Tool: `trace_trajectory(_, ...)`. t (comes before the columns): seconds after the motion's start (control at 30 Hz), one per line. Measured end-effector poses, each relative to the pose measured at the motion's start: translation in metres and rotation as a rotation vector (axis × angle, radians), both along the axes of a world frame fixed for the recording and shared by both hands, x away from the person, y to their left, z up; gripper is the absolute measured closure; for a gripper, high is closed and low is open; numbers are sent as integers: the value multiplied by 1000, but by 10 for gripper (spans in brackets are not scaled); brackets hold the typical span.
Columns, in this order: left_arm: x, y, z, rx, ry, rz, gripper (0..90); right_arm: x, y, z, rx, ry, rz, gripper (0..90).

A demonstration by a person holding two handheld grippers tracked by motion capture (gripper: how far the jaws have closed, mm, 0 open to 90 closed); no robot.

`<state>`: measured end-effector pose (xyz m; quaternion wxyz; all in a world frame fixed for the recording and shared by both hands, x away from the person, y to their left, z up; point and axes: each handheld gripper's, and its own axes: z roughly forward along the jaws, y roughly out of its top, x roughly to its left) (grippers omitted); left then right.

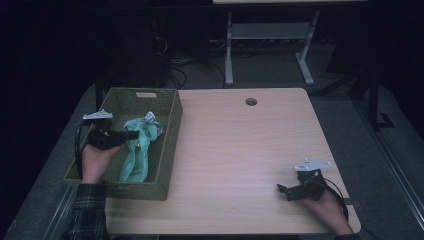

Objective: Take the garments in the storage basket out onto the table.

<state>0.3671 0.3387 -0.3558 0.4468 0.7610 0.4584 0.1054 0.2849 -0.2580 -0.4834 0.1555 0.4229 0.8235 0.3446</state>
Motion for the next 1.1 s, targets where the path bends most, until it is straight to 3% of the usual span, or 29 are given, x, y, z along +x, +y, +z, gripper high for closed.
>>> trace_trajectory(0.5, -7, 8, 21, -49, -75, 10, 864, 0, 0, 0, 0, 0, 0, 0)
trace_trajectory(0.77, -6, 7, 30, -61, -94, 9, 864, 0, 0, 0, 0, 0, -1, 0)
trace_trajectory(1.1, -3, 2, 58, -60, -144, -9, 864, 0, 0, 0, 0, 0, 0, 0)
